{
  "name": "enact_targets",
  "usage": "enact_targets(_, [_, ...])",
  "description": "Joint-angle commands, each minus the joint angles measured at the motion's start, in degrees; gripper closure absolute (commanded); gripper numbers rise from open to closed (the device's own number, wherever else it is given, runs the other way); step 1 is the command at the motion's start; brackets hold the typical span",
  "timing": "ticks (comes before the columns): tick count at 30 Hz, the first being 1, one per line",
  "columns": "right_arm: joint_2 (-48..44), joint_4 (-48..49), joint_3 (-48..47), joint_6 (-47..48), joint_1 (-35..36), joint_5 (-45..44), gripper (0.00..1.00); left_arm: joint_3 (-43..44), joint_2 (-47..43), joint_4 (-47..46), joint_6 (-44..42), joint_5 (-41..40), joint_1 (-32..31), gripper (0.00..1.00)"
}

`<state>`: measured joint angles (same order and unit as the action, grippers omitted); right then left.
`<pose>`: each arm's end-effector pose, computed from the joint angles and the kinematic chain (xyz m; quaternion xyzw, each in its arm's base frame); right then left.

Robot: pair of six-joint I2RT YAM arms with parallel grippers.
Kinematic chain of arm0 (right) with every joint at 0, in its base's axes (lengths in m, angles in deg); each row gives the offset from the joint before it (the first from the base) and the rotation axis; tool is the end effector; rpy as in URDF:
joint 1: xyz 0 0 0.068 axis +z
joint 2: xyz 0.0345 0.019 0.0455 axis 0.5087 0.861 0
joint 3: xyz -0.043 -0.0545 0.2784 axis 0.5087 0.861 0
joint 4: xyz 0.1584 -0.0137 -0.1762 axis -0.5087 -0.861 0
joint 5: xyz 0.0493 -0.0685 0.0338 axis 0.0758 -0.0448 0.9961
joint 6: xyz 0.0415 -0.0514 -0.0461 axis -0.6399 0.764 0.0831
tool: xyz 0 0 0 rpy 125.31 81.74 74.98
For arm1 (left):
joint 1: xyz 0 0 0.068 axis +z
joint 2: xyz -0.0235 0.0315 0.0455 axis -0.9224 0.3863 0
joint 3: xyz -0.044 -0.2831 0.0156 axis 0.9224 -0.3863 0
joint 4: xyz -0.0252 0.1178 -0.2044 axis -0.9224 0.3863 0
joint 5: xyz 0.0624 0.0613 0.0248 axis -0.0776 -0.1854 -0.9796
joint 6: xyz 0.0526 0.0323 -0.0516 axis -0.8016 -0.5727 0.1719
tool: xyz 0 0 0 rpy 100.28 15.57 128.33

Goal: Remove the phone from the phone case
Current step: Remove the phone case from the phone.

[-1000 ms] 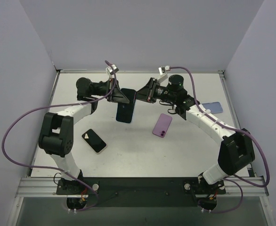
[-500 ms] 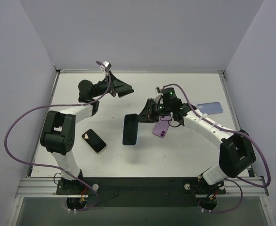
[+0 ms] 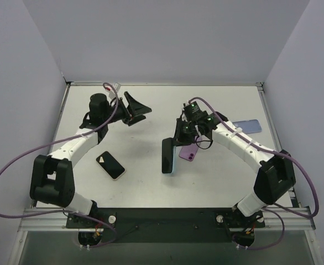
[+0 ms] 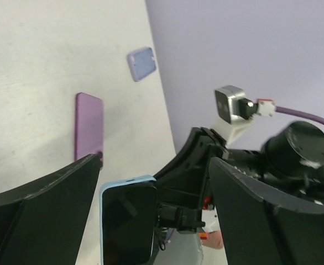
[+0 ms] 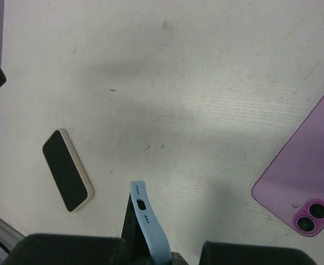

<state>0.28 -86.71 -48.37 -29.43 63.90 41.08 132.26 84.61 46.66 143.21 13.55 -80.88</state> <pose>0.2694 0.2079 0.2851 -0.0381 0.9052 0.3655 0.2136 0.3271 -0.1296 0.3046 -0.0760 0.7480 -0.5959 0.2822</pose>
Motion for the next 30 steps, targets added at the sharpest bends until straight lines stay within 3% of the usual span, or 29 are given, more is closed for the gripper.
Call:
enact_targets(1, [4.45, -8.54, -5.06, 3.06, 5.08, -14.10, 1.00, 3.61, -5.21, 23.32, -12.77, -10.12, 0.42, 0.09])
enact_targets(6, [11.12, -10.56, -8.31, 3.24, 10.79, -24.74, 1.00, 1.24, -8.37, 27.20, -12.43, -13.19, 0.86, 0.09])
enact_targets(9, [13.41, -10.91, -8.93, 3.15, 12.55, -25.88, 1.00, -0.87, -9.87, 27.82, -11.55, -14.08, 1.39, 0.09])
enact_targets(14, [15.26, -10.74, -8.49, 3.33, 13.96, -25.10, 0.91, -2.02, -9.70, 29.75, -11.98, -13.81, 1.65, 0.09])
enact_targets(18, [16.32, -9.86, -7.09, 2.63, 13.96, -23.43, 0.90, -5.62, -8.47, 29.24, -10.84, -13.73, -1.85, 0.09])
enact_targets(22, [16.76, -8.81, -6.56, 1.57, 13.96, -19.59, 0.88, -12.55, -7.06, 22.04, -8.21, -11.54, -7.65, 0.12])
enact_targets(23, [17.11, -8.46, -6.47, 1.39, 13.88, -19.04, 0.88, -16.22, -6.19, 13.76, -7.33, -9.88, -8.53, 0.12])
enact_targets(26, [17.99, -7.40, -5.94, 0.87, 14.14, -16.58, 0.86, -22.65, -3.03, 5.46, -6.01, -6.79, -9.42, 0.14])
enact_targets(30, [19.31, -7.22, -5.42, 0.95, 14.84, -15.96, 0.82, -25.31, -2.49, 1.63, -5.04, -5.20, -10.12, 0.14])
